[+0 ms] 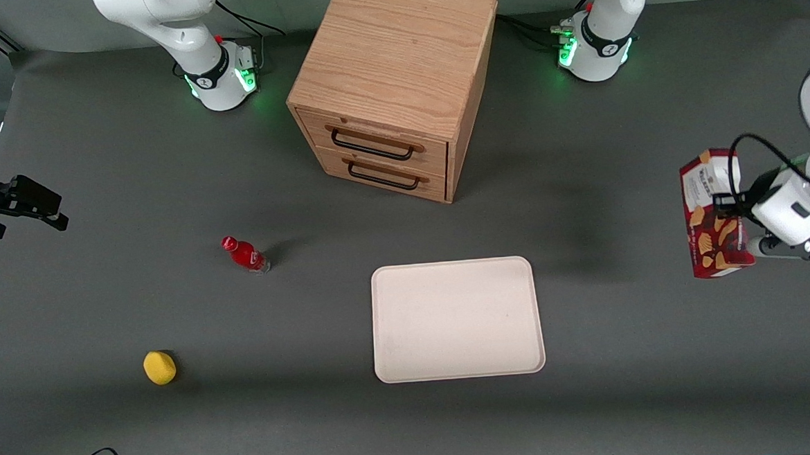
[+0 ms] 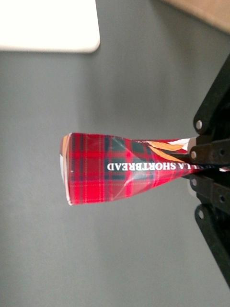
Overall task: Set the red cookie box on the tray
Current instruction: 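Carry the upright box with the left gripper over the tray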
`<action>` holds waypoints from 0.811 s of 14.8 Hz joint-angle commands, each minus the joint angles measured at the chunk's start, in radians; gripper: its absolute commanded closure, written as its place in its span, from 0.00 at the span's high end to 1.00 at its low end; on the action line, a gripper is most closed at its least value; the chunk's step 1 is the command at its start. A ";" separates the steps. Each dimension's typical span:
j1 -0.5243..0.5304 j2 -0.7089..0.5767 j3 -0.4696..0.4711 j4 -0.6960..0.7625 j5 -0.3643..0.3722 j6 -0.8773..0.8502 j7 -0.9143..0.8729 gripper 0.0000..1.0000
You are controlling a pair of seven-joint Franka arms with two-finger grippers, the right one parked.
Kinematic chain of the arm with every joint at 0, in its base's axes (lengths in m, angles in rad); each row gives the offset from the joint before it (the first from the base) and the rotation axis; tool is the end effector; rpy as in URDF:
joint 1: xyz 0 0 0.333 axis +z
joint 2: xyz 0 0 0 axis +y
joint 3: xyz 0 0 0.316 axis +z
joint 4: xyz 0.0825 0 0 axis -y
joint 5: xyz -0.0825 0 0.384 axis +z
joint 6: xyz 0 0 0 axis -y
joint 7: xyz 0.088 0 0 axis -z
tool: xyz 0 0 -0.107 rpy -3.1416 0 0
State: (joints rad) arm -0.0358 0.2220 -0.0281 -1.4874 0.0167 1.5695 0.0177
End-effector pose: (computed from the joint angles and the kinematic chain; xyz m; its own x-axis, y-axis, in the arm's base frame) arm 0.6129 -0.0358 0.5336 0.9869 -0.0810 -0.1395 -0.0829 -0.9965 -0.0079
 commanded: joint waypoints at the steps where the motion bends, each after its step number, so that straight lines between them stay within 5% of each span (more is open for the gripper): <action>1: -0.007 0.049 -0.126 0.111 -0.004 -0.052 -0.213 0.00; 6: -0.024 0.207 -0.309 0.098 0.017 0.191 -0.449 0.00; 12: -0.067 0.499 -0.368 0.043 0.251 0.656 -0.564 0.00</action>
State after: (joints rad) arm -0.0907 0.6635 -0.3831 -1.4468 0.1950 2.1306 -0.4827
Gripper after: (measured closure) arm 0.960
